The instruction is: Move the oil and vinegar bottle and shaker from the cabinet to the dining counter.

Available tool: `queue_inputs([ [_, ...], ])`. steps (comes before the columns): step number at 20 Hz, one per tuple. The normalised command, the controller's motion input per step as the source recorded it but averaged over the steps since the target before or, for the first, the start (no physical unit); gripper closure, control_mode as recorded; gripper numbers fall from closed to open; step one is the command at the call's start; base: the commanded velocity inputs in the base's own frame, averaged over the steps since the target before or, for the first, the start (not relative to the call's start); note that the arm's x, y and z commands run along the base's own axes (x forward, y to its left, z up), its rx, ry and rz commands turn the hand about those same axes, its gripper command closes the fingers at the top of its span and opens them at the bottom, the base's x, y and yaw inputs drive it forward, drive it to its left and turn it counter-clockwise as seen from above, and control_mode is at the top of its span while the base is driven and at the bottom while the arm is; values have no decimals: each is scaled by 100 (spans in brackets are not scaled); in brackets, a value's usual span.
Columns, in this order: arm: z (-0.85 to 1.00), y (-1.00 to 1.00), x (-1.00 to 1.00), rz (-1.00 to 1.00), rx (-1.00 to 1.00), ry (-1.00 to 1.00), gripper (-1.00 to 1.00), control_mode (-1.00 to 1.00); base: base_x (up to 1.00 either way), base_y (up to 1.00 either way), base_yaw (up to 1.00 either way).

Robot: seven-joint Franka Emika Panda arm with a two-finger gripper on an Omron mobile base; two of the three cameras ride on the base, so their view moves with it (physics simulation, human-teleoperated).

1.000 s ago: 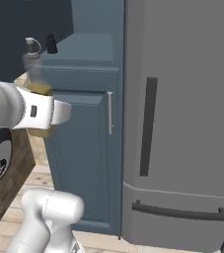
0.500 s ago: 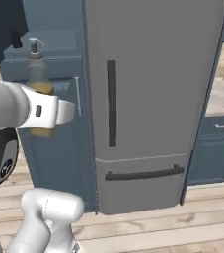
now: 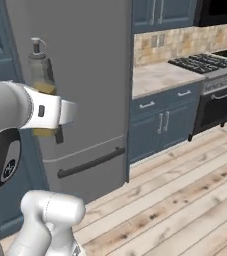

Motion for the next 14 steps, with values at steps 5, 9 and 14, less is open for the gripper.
queue_inputs([
  [5,0,0,0,0,0,0,100,100,-14,1,-76],
  [9,0,0,0,0,0,0,100,100,-4,0,-72],
  [14,0,0,0,0,0,0,100,100,7,1,-48],
])
